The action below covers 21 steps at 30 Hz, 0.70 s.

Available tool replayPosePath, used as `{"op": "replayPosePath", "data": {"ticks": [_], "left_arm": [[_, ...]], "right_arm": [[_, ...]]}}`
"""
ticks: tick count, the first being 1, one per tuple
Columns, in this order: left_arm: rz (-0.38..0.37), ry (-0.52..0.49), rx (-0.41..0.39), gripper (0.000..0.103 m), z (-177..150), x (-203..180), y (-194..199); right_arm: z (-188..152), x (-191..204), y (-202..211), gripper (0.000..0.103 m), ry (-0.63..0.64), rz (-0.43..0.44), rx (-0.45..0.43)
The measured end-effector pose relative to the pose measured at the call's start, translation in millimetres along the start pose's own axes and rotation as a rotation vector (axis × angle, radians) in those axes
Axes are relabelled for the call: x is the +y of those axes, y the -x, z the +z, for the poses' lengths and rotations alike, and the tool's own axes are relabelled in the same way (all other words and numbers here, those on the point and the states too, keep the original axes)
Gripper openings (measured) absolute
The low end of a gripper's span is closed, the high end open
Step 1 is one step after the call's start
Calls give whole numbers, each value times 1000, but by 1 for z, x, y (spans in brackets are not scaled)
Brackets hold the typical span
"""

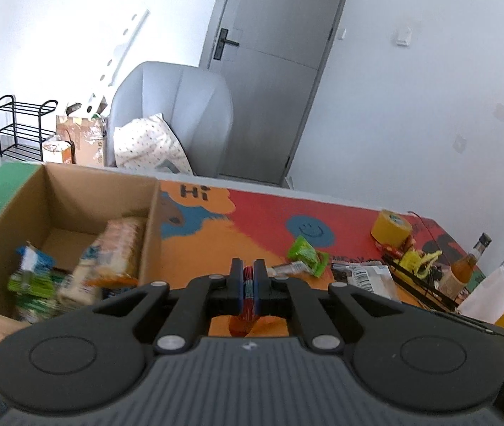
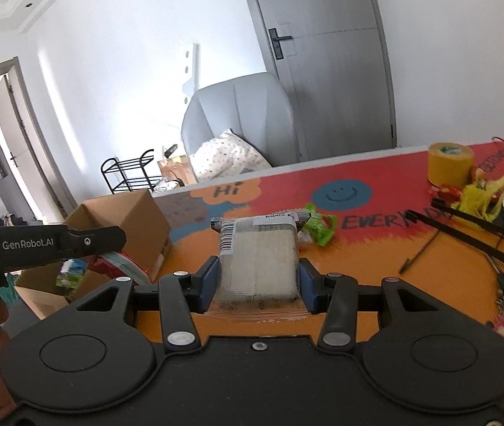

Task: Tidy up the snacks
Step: 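Carry both snacks over the cardboard box and open both tools to drop them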

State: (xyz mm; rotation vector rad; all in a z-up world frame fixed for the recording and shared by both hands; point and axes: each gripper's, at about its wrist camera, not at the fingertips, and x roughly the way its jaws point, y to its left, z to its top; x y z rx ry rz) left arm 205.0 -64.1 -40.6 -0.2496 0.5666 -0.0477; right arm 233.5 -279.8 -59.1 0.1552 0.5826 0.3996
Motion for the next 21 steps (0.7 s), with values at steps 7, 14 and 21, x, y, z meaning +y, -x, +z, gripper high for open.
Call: {"op": "replayPosePath", "data": {"ticks": [7, 14, 21], "left_arm": [[20, 20, -31, 4, 11, 21, 14], [42, 37, -63, 4, 25, 45, 29], [72, 44, -93, 4, 35, 72, 44]], "right_arm": [[10, 22, -1, 45, 29, 24, -18], [20, 45, -7, 45, 54, 51, -37], [28, 72, -18, 45, 70, 89, -51]]}}
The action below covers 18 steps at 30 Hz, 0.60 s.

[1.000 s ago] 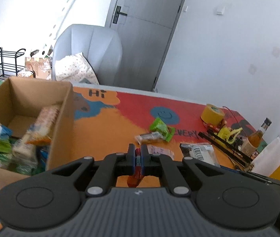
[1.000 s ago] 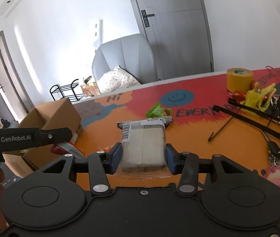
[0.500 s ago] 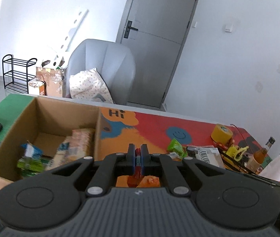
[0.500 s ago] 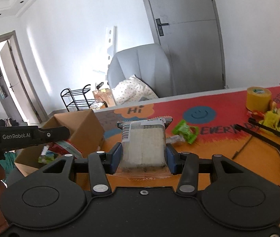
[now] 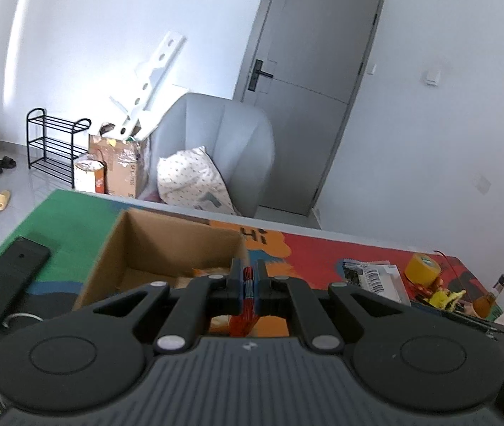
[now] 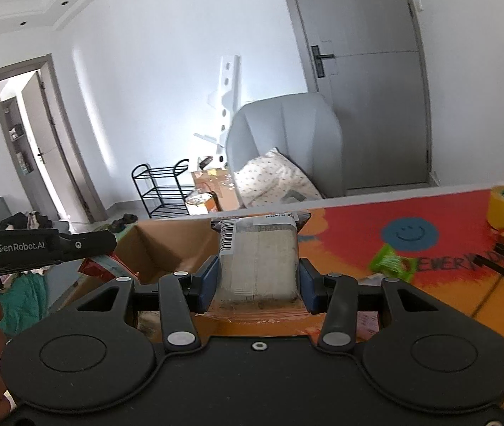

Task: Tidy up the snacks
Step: 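Carry both snacks over the cardboard box and open both tools to drop them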

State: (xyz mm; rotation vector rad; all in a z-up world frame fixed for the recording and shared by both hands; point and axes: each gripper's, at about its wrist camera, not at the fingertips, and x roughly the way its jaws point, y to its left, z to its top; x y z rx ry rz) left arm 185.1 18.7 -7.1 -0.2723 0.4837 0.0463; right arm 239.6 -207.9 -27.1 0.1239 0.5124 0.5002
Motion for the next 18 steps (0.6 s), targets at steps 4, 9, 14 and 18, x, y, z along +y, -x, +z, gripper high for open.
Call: {"op": "replayPosePath", "data": {"ticks": [4, 9, 14, 18], "left_arm": [[18, 7, -13, 4, 6, 14, 5], [34, 22, -25, 4, 11, 27, 6], [45, 36, -29, 4, 16, 39, 3], [51, 48, -25, 4, 20, 49, -5]], "right_arm": [[5, 15, -8, 45, 14, 28, -5], [8, 28, -18, 45, 21, 69, 12], [12, 42, -27, 45, 53, 82, 24], [15, 49, -37, 45, 64, 91, 32]]}}
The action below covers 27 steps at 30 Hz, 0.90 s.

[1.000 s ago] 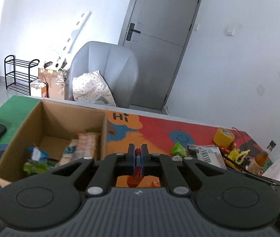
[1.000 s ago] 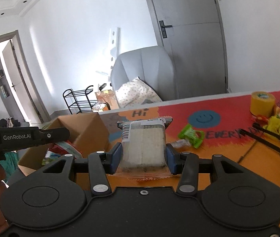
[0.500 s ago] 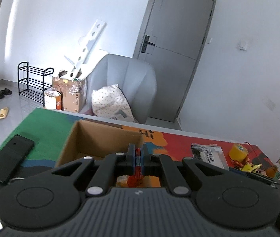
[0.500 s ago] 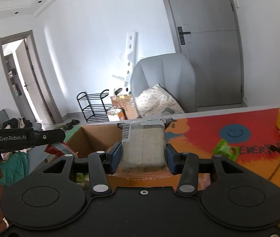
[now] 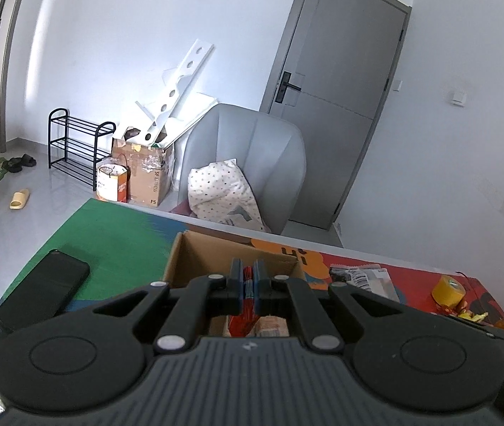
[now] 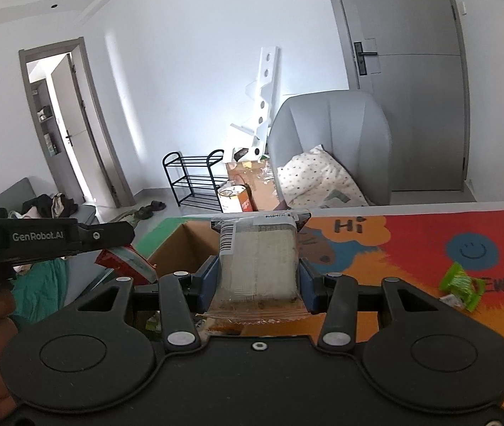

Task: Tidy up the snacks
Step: 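Carry both snacks over the cardboard box and open both tools to drop them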

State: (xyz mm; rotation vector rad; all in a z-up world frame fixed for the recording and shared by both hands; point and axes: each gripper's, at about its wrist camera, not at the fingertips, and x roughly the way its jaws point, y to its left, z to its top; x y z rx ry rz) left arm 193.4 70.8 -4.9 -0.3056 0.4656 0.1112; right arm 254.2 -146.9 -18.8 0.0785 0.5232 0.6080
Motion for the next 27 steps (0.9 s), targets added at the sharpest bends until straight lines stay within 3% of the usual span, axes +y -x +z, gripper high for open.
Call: {"op": "replayPosePath", "data": {"ticks": [17, 27], "left_arm": [[5, 62, 85, 5, -4, 26, -53], [73, 120, 80, 9, 0, 51, -42]], "right_arm": [[0, 13, -49, 45, 11, 22, 61], [5, 29, -65, 45, 2, 60, 76]]}}
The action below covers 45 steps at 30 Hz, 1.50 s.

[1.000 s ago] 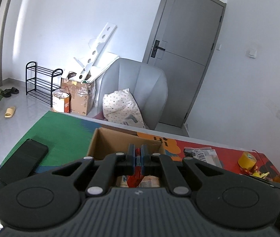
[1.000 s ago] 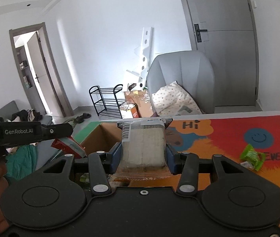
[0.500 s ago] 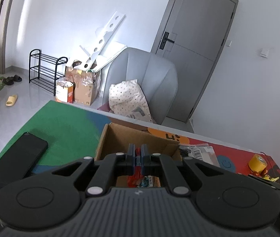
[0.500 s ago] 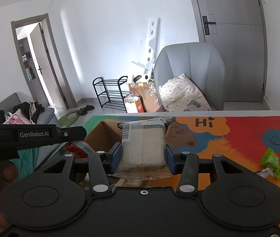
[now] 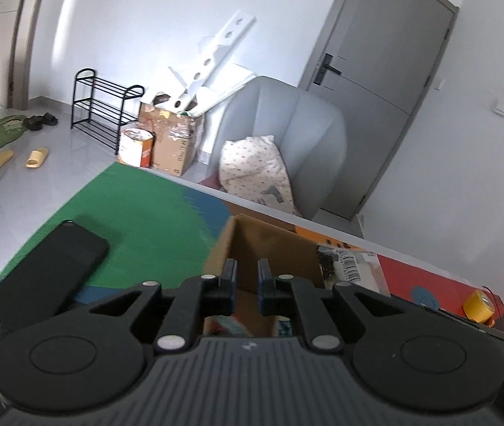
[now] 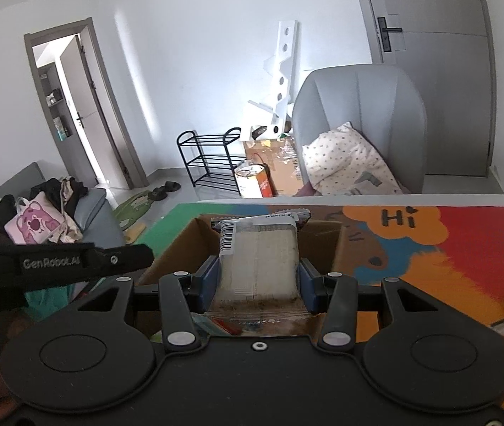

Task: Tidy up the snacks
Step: 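Carry both snacks over the cardboard box and open both tools to drop them, then move both tools back to the remaining snacks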

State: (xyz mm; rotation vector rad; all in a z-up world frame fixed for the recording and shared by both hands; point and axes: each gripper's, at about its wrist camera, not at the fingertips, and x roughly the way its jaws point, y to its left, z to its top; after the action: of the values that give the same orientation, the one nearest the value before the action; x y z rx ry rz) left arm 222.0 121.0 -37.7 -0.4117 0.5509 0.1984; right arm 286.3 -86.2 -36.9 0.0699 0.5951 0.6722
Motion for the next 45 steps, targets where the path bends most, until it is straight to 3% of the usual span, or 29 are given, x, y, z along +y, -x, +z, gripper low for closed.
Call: {"op": "replayPosePath", "data": {"ticks": [4, 9, 15, 18, 26, 45], "left_arm": [[28, 19, -5, 17, 3, 12, 7], [60, 26, -19, 45, 6, 20, 12], [83, 15, -46, 74, 5, 17, 17], [79, 8, -56, 82, 3, 13, 21], [70, -47, -50, 95, -7, -10, 25], [21, -141, -2, 100, -37, -63, 39]], "right_arm": [[4, 8, -7, 45, -12, 24, 2], [7, 11, -10, 58, -48, 51, -9], [7, 8, 1, 60, -58, 23, -10], [5, 2, 9, 62, -69, 3, -13], [-3, -16, 34, 72, -92, -50, -25], [-27, -57, 95, 102, -155, -125, -80]]}}
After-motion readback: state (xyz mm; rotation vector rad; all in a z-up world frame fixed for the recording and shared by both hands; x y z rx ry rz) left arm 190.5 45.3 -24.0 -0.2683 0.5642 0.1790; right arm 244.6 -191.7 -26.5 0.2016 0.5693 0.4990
